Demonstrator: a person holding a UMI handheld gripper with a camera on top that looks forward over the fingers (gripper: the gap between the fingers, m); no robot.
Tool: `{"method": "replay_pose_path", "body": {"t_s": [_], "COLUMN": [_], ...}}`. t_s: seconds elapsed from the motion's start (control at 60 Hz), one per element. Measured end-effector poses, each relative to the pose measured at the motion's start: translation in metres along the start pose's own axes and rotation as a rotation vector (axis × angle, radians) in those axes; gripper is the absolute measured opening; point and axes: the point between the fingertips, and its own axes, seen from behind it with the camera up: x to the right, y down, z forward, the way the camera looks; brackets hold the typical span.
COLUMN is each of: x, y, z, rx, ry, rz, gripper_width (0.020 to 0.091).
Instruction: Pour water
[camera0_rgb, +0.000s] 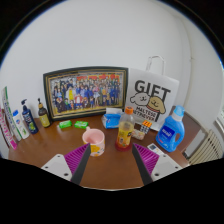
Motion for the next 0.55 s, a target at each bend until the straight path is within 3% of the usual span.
{"method": "replay_pose_path", "body": {"t_s": [0.267,0.55], "x": [-0.022,-0.029], "y": [0.008,0.011], "z": [-0.087,-0.112], "rx": [0.014,0.013], "ry": [0.031,0.053], "rz": [-0.024,-0.044], "gripper_width": [0.0854,0.0849]}}
